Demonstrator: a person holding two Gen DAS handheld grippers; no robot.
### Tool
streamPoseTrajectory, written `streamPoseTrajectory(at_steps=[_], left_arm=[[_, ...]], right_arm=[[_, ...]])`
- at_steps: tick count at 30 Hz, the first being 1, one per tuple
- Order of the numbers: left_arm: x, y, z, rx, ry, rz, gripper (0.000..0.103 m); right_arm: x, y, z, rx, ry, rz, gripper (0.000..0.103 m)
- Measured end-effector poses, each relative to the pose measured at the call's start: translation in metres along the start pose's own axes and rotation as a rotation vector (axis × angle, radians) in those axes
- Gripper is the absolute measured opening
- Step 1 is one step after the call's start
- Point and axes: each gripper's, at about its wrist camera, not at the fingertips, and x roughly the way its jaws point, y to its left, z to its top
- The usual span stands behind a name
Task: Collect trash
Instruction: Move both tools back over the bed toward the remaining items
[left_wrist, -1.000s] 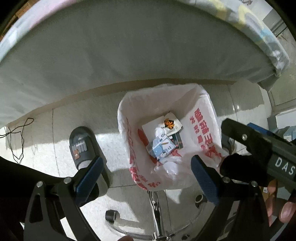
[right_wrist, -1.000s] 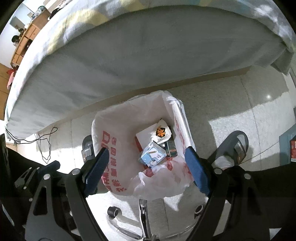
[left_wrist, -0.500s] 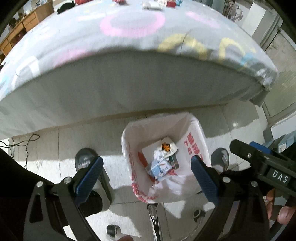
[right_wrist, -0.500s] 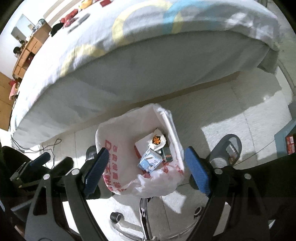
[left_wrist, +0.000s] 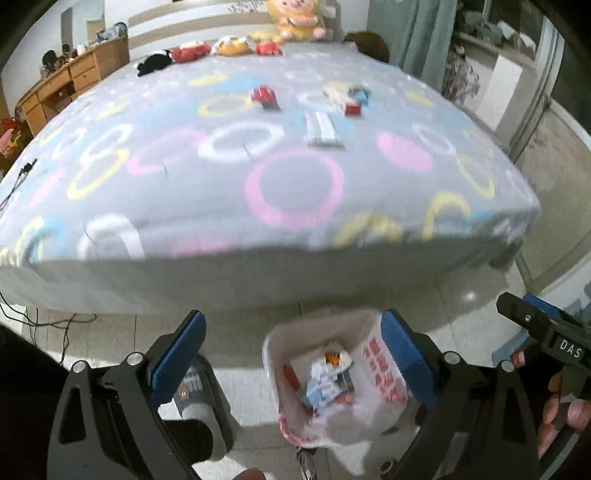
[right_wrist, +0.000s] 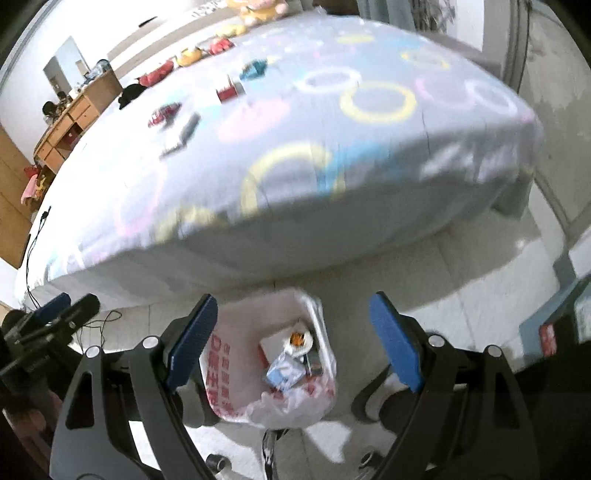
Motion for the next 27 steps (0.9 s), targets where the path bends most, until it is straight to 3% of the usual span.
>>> streamPoseTrajectory(at_steps=[8,14,21,27], left_arm=[[-0.014,0.024,0.072,-0.017,-0.089,0.020,0.093],[-0.007,0.043,0.135,-0.026,-0.151,0.037,0.093],[0.025,0.055,0.213,-0.010,-0.181,0.059,0.093],[0.070,0.053,0.257,0.002,-0.156,0.061,0.093]], right_arm=[[-0.019,0.007,0.073,-0.014,-0.085,0.036,0.084],[-0.022,0.021,0.148,-0.027,-0.135,0.028,0.085],[-0.005,0.049,0.227,-0.069,-0.160,0.022,0.087],[0.042,0.068,0.287,-0.051,-0.116,-0.015,0.088]])
